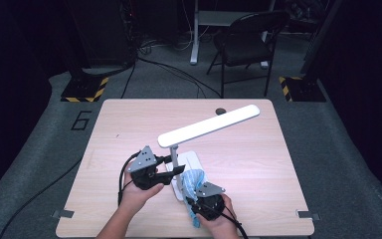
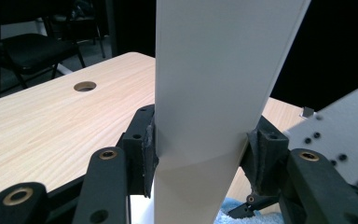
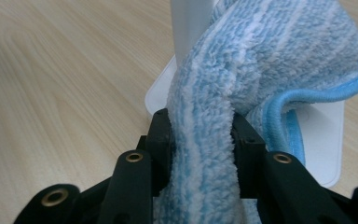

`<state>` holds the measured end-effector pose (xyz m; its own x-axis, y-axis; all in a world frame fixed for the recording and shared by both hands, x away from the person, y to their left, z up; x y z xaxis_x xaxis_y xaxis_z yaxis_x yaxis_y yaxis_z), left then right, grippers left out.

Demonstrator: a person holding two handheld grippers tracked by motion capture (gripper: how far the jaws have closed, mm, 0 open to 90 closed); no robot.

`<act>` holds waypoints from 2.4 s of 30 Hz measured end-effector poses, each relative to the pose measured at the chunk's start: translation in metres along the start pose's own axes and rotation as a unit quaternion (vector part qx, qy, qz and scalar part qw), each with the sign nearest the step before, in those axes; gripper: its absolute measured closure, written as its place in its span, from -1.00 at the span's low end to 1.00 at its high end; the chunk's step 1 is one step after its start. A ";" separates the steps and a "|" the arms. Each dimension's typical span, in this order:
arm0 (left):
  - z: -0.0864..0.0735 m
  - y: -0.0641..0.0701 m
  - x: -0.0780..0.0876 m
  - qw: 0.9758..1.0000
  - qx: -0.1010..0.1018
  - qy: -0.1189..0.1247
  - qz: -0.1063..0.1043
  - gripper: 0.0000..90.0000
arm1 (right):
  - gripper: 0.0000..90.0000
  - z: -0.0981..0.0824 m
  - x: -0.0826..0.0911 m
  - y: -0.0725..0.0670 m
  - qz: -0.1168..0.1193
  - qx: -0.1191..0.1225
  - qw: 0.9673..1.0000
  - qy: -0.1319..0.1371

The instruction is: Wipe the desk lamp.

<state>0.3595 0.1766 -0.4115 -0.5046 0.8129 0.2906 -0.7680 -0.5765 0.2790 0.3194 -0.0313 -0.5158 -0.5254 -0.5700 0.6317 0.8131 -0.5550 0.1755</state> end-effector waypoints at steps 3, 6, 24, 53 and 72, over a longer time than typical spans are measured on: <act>0.000 0.000 0.000 1.000 0.000 0.002 0.000 0.15 | 0.48 0.000 -0.002 -0.004 -0.024 0.042 0.999 -0.007; 0.000 -0.003 0.000 1.000 0.005 0.003 -0.011 0.15 | 0.49 -0.002 -0.001 -0.005 -0.027 0.049 0.998 -0.006; -0.001 -0.004 0.000 1.000 0.008 0.007 -0.012 0.14 | 0.51 -0.010 0.003 0.011 -0.024 0.020 1.000 -0.002; -0.001 -0.002 0.000 1.000 0.011 0.003 -0.009 0.14 | 0.51 -0.026 0.012 0.052 -0.052 -0.042 0.998 -0.012; 0.002 0.000 -0.006 1.000 0.001 -0.001 -0.016 0.14 | 0.50 -0.032 0.027 0.073 -0.075 -0.094 0.993 0.003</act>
<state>0.3633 0.1716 -0.4115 -0.4787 0.8307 0.2842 -0.7827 -0.5504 0.2905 0.3571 -0.1067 -0.5104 -0.6394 -0.4758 0.6039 0.6644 -0.7372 0.1226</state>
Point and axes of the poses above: each handheld gripper's, and its own axes: x roughly backward along the jaws, z roughly out of its top, y roughly to its right, the point moved 1 cm from there along -x, roughly forward along the jaws, and after that the axes turned 13 degrees about x, right-handed, at the moved point
